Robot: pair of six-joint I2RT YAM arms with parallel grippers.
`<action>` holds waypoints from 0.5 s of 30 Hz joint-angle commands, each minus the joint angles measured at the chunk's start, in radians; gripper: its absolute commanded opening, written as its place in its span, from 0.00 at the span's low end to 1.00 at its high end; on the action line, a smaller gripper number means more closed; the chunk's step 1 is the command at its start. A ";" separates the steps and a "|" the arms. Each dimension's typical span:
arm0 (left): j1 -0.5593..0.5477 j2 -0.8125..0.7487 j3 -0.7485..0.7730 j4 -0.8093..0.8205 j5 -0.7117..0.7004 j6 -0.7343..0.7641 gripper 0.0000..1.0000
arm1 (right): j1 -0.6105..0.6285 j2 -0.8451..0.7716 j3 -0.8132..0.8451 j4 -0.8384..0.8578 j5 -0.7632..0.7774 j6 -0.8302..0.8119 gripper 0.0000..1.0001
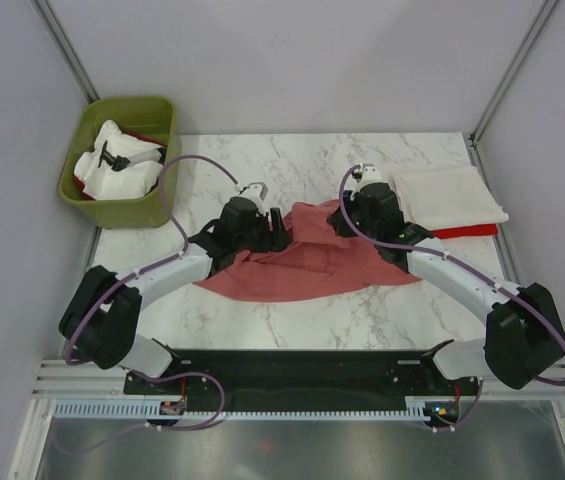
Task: Fold and stack the t-shirts
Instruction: Flatten the tshirt out
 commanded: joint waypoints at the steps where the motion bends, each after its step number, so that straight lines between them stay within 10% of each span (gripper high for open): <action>1: -0.002 0.008 -0.009 0.145 0.106 0.012 0.70 | -0.003 0.003 0.000 0.018 -0.001 -0.002 0.01; 15: 0.005 0.205 0.049 0.320 0.244 -0.054 0.63 | -0.003 -0.012 -0.014 0.038 -0.003 0.006 0.01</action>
